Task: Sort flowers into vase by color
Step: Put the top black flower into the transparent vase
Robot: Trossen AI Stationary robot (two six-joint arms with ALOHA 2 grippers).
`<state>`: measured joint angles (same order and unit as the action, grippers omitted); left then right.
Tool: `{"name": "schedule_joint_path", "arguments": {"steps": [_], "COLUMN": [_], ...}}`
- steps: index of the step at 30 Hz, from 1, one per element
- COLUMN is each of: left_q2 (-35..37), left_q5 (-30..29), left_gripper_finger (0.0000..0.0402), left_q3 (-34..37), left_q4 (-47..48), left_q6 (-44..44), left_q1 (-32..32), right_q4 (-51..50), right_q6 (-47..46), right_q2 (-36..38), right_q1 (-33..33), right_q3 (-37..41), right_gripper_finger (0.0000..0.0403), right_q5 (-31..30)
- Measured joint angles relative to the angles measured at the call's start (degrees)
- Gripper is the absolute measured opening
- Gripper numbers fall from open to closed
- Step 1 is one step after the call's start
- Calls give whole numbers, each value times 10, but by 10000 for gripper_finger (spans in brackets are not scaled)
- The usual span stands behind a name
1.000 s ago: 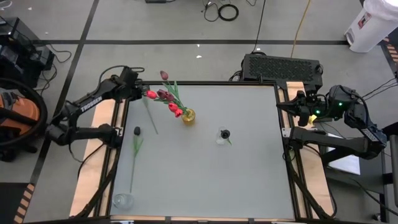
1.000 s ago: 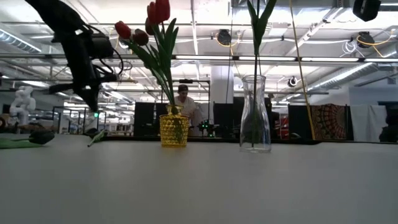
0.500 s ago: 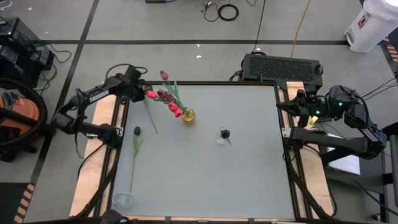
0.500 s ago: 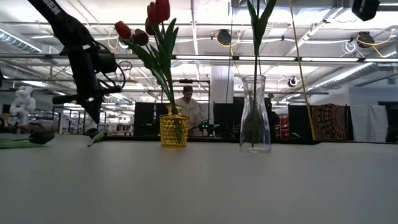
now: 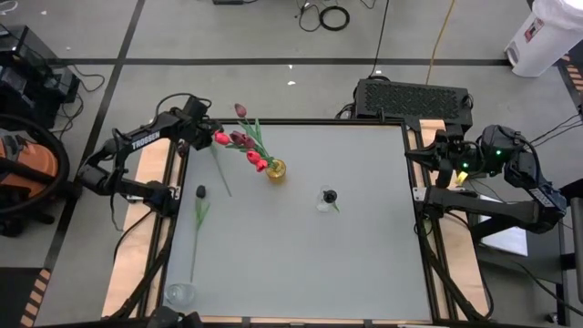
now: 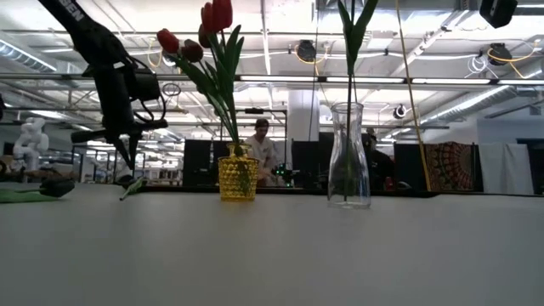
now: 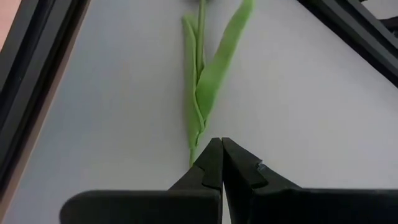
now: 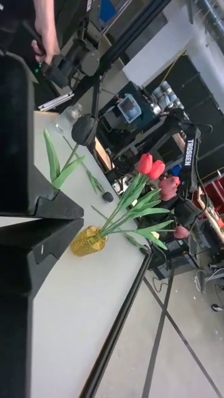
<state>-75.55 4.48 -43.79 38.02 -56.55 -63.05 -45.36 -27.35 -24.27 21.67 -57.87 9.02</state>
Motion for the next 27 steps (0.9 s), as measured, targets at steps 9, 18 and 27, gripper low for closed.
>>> {"name": "schedule_joint_path", "arguments": {"steps": [9, 18, 27], "left_q2": [0, 0, 0], "left_q5": [7, -16, -20], "left_gripper_finger": [4, 58, 99], "left_q3": [0, 1, 1], "left_q4": [6, 36, 35], "left_q6": [1, -10, -1], "left_q1": [18, 24, 24], "right_q4": [-5, -4, -4], "right_q6": [16, 21, 21], "right_q2": [0, 0, 0], "right_q1": [0, 0, 0], "right_q3": [0, 0, 0], "right_gripper_finger": [0, 0, 0], "right_q5": [0, 0, 0]}}
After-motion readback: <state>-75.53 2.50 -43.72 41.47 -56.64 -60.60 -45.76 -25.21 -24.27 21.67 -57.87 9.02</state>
